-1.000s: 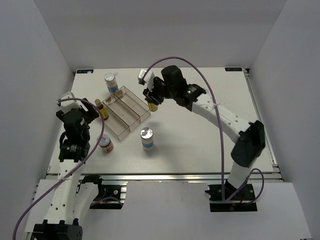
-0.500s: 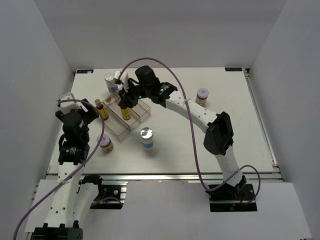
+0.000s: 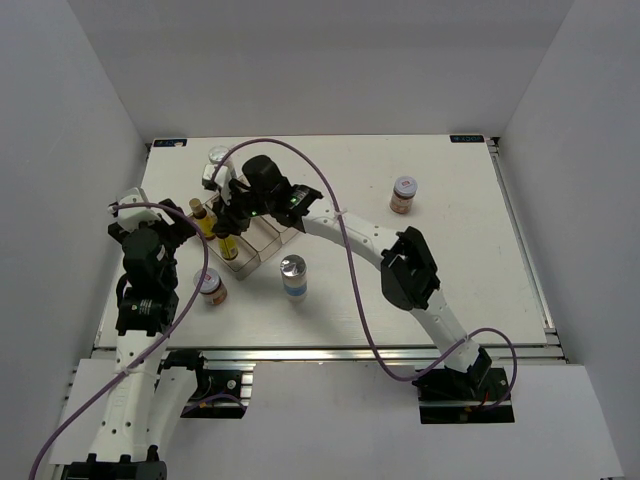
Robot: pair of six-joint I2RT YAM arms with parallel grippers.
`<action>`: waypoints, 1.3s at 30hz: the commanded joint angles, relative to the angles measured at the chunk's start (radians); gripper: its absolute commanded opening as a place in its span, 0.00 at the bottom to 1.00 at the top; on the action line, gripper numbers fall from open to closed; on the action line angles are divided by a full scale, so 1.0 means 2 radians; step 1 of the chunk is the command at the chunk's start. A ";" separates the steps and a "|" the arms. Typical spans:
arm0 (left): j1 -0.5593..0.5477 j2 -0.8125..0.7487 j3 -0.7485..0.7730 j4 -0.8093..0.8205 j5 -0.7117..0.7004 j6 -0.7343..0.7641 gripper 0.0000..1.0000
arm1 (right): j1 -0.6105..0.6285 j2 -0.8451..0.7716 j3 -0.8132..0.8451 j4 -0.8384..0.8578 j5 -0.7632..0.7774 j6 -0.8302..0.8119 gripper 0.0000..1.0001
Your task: Organize the condiment bottles
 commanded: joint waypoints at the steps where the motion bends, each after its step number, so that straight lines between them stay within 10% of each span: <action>1: 0.001 -0.008 -0.002 0.008 0.007 0.004 0.88 | -0.004 -0.009 0.013 0.066 0.006 0.001 0.00; 19: 0.001 -0.009 -0.004 0.009 0.013 0.004 0.88 | -0.004 0.012 -0.043 0.070 0.007 0.001 0.00; 21: 0.001 -0.008 -0.004 0.009 0.013 0.004 0.88 | -0.004 0.011 -0.047 0.070 0.007 0.002 0.09; 25: 0.001 -0.006 -0.005 0.010 0.014 0.004 0.88 | -0.005 0.009 -0.051 0.064 0.007 0.003 0.58; 28: 0.001 -0.003 -0.006 0.012 0.026 0.007 0.89 | -0.005 -0.006 -0.051 0.057 0.008 0.002 0.72; 35: 0.001 0.002 -0.009 0.016 0.033 -0.019 0.89 | -0.006 -0.087 -0.058 0.022 0.021 -0.007 0.80; 39: 0.001 0.026 0.015 -0.042 0.065 -0.071 0.70 | -0.022 -0.158 -0.101 0.011 0.057 0.008 0.80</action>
